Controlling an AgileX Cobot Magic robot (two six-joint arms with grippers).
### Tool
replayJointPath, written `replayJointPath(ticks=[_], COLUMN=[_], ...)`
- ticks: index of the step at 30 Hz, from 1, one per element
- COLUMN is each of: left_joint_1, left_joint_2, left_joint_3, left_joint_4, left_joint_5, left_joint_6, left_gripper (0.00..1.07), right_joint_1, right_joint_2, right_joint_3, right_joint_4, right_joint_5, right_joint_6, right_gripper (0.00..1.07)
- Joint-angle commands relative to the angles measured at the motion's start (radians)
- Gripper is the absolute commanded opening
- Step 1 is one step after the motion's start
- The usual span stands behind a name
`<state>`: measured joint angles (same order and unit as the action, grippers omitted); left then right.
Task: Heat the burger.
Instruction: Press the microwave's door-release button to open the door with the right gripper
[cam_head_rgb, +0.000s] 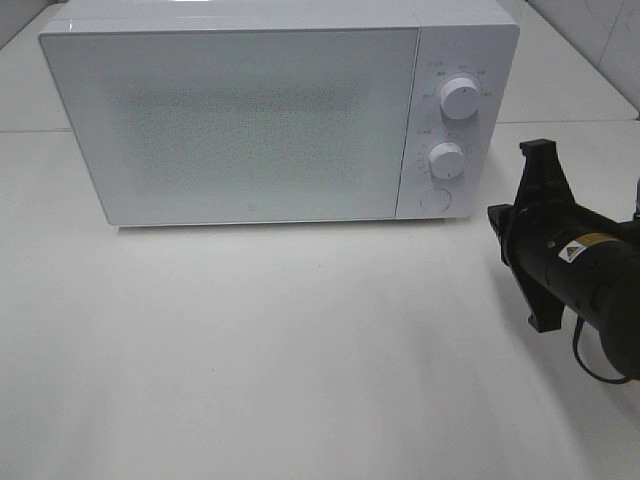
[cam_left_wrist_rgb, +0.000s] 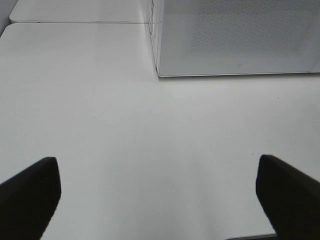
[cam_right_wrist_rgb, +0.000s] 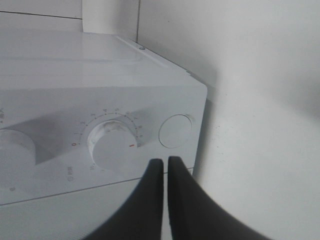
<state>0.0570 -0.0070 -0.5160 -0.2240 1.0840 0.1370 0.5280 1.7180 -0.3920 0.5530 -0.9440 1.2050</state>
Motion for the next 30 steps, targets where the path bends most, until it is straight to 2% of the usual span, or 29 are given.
replayJointPath(ticks=[1, 20, 30], left_joint_1=[0.000, 0.000, 0.000], left_joint_2=[-0.012, -0.012, -0.012], left_joint_3=[0.000, 0.000, 0.000], left_joint_4=[0.002, 0.002, 0.002], left_joint_5=[-0.014, -0.014, -0.014], left_joint_6=[0.000, 0.000, 0.000], left_gripper=[0.98, 0.98, 0.98], right_joint_1=[-0.033, -0.043, -0.112], right_joint_2=[0.034, 0.231, 0.289], right_joint_3=[-0.048, -0.194, -0.270], right_joint_4=[-0.091, -0.141, -0.192], right_joint_5=[0.017, 0.018, 0.065], right_joint_6=[-0.004, 0.052, 0.067], right_gripper=[0.00, 0.00, 0.00])
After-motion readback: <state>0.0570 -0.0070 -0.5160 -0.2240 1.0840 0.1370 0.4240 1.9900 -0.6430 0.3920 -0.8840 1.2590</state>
